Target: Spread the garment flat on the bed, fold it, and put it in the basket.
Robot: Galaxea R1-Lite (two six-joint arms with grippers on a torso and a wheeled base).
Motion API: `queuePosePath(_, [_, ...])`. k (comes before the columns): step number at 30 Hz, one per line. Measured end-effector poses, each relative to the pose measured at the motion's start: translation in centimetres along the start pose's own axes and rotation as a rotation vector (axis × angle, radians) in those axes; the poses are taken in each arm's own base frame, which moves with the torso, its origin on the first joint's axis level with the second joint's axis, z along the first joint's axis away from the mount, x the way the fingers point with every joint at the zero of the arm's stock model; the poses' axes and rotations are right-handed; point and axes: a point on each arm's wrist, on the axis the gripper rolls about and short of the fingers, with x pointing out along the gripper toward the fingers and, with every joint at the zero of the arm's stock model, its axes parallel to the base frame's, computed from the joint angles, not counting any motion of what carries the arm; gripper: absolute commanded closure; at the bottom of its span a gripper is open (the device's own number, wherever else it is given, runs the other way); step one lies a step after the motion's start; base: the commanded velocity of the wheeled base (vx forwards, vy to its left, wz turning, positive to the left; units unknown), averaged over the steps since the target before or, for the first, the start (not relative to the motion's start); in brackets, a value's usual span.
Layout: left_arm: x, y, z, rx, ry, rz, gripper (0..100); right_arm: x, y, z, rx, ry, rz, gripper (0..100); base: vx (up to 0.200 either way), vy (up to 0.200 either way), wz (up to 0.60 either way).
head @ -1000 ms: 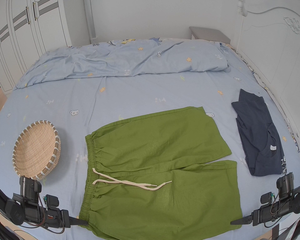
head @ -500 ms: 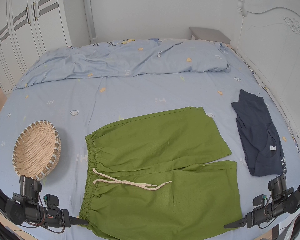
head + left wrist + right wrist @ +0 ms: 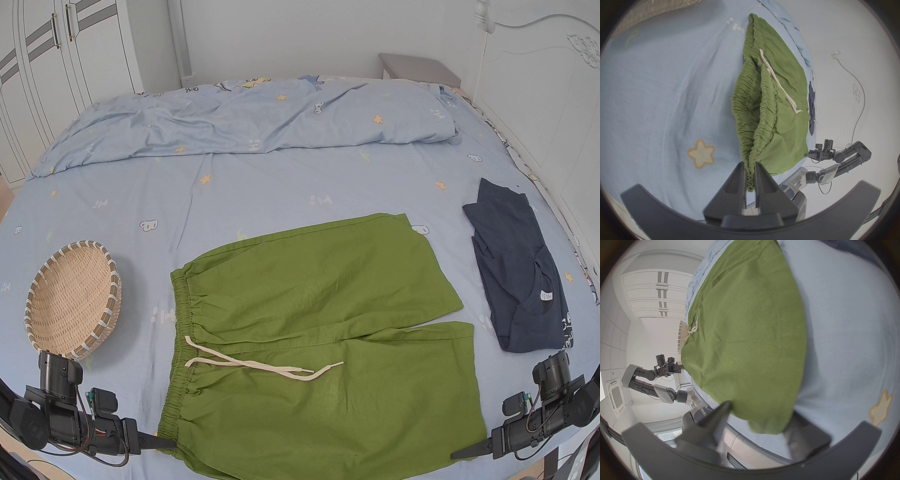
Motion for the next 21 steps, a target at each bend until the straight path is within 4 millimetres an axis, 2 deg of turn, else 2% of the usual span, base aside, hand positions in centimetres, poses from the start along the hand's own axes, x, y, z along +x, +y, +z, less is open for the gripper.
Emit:
queuePosePath(12, [-0.3,0.3,-0.1,-0.016,-0.014,0.011,100,-0.4,-0.3,-0.9,0.07,0.051,-0.064,100,0.0,0.0,0.0])
queuePosePath(21, [-1.0,0.3,-0.1,-0.061,-0.049,0.01,100,-1.3,0.5,-1.0,0.037,-0.002,-0.06,100,0.0,0.0,0.0])
